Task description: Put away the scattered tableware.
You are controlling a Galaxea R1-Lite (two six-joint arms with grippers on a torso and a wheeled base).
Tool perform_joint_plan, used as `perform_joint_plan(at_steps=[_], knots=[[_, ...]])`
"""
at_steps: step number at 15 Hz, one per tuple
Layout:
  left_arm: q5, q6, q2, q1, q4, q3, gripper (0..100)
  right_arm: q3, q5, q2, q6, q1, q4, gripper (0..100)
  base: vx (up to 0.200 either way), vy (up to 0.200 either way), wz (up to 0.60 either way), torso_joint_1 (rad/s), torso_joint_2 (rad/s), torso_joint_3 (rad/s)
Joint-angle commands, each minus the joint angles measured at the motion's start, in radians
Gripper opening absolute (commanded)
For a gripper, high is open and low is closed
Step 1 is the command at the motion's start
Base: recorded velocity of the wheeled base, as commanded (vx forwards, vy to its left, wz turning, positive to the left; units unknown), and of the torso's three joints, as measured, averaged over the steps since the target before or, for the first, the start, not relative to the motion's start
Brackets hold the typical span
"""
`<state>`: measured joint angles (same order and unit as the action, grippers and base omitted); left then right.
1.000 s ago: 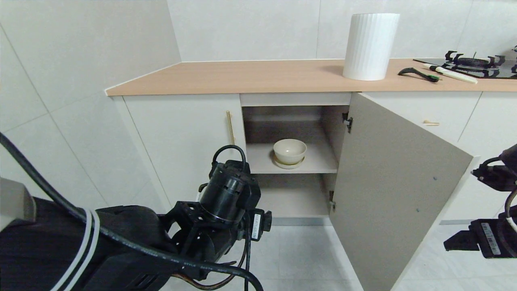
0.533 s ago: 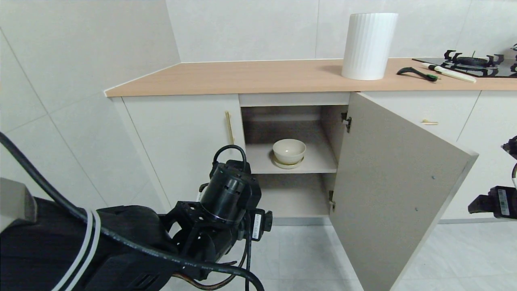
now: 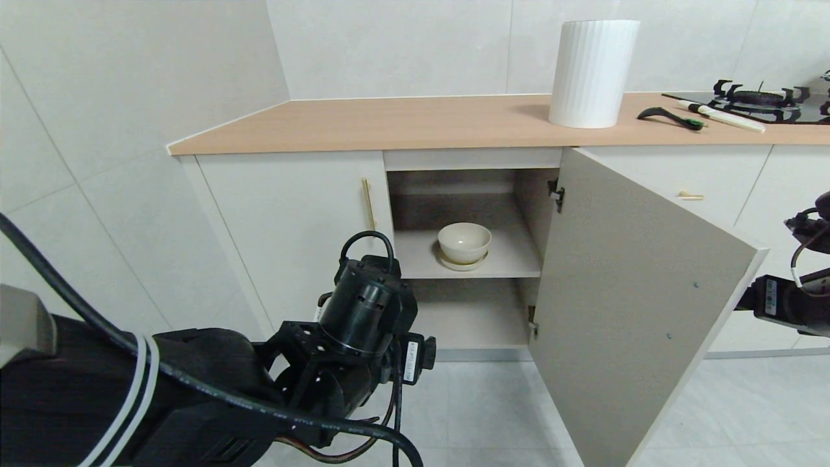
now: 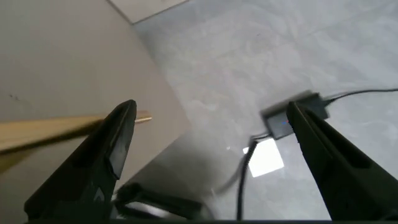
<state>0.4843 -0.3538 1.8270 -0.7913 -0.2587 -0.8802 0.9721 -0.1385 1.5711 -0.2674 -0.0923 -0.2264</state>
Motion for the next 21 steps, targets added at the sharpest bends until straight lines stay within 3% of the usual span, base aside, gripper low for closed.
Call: perform_joint_plan(at_steps=[1,3,7,12,16,21], knots=[[0.0,-0.001,-0.005,0.0,-0.001,0.0,100,0.002,0.027,0.026,-0.004,0.005,0.016,100,0.0,0.0,0.0,0.0,0.0,0.0],[0.0,-0.001,-0.006,0.0,-0.001,-0.002,100,0.003,0.057,0.026,-0.004,0.013,0.021,100,0.0,0.0,0.0,0.0,0.0,0.0],[0.0,0.003,-0.02,0.001,0.001,-0.002,100,0.008,0.096,0.027,-0.006,0.112,0.025,100,0.0,0.0,0.0,0.0,0.0,0.0],[-0.003,0.019,-0.038,0.044,0.001,-0.006,100,0.065,0.122,0.161,-0.033,0.358,0.179,100,0.0,0.0,0.0,0.0,0.0,0.0],[-0.019,0.033,-0.057,0.044,-0.002,-0.005,100,0.229,0.123,0.336,-0.032,0.45,0.197,100,0.0,0.0,0.0,0.0,0.0,0.0],[-0.024,0.053,-0.072,0.056,-0.002,-0.002,100,0.402,0.123,0.494,-0.032,0.473,0.196,100,0.0,0.0,0.0,0.0,0.0,0.0]])
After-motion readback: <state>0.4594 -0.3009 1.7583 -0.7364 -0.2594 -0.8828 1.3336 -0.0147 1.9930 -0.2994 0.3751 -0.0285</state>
